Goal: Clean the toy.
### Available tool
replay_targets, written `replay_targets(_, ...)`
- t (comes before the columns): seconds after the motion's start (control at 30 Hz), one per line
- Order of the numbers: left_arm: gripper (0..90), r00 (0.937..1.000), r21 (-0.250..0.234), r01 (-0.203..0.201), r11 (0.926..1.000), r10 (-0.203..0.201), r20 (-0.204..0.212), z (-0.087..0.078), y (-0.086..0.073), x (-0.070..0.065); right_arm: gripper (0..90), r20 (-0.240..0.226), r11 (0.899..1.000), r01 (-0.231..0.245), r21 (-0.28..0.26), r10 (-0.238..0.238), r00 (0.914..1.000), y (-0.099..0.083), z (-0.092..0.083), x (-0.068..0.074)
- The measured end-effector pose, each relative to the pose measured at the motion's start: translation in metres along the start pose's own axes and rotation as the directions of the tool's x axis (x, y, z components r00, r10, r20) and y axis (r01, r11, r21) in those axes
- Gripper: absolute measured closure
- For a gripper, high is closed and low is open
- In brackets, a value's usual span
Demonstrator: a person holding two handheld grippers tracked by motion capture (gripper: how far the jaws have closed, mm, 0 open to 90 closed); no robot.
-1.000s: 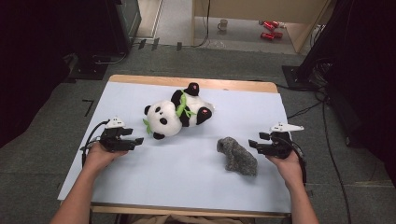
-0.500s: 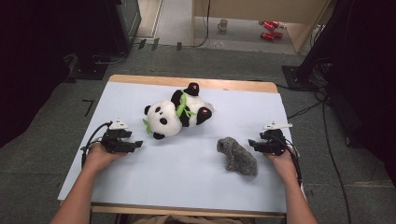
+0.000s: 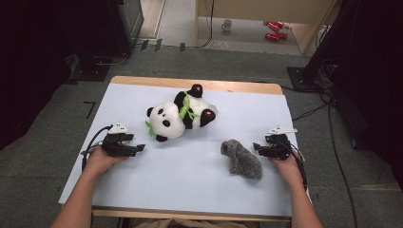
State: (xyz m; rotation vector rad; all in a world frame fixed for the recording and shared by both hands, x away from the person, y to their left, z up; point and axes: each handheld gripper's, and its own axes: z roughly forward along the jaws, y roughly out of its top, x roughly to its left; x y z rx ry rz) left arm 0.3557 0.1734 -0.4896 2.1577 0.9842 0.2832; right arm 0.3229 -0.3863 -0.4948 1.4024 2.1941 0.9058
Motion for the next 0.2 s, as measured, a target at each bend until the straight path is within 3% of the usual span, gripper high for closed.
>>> replay_targets(0.2, 27.8, 1.0000, -0.005, -0.004, 1.0000, 0.004, -0.002, 0.0001, -0.0008, -0.0004, 31.0, -0.004, 1.000, -0.011, -0.016, 0.011, 0.9999, -0.0020, 0.0014, 0.0014)
